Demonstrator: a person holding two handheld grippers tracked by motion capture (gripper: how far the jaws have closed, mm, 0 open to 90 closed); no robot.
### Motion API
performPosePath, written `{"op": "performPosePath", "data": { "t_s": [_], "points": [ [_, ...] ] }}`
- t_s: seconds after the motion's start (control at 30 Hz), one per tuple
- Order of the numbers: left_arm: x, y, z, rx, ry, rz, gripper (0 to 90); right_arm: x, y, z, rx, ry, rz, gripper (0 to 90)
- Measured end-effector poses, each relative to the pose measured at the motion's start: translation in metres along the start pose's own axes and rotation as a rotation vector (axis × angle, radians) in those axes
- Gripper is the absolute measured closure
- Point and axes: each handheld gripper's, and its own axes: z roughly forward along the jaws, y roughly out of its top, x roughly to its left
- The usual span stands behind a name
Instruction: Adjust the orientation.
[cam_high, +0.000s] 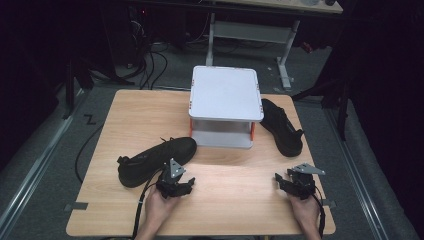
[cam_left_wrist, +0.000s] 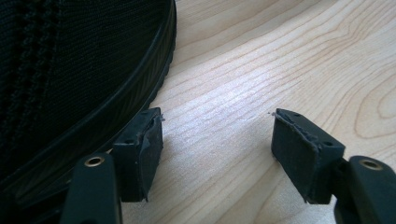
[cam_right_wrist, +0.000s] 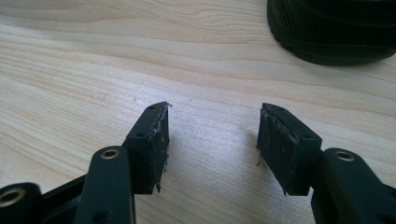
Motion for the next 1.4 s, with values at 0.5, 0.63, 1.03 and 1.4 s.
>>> {"op": "performPosePath", "data": {
  "t_s": [0.5,0.63,1.03,1.4],
  "points": [
    [0.0,-0.001,-0.002,0.016,-0.034,0.014,32.9,0.0,0.0,0.0,0.002,0.003,-0.002,41.6],
    [0.0,-0.001,-0.003,0.017,-0.044,0.016,33.7,0.0,0.0,0.0,0.002,0.003,-0.002,41.6],
    [0.002,0.003,-0.009,0.018,-0.026,-0.01,36.8,0.0,0.0,0.0,0.002,0.003,-0.002,41.6],
    [0.002,0.01,-0.022,0.008,-0.05,-0.019,37.6,0.0,0.0,0.0,0.002,0.003,-0.002,41.6]
  ]
}}
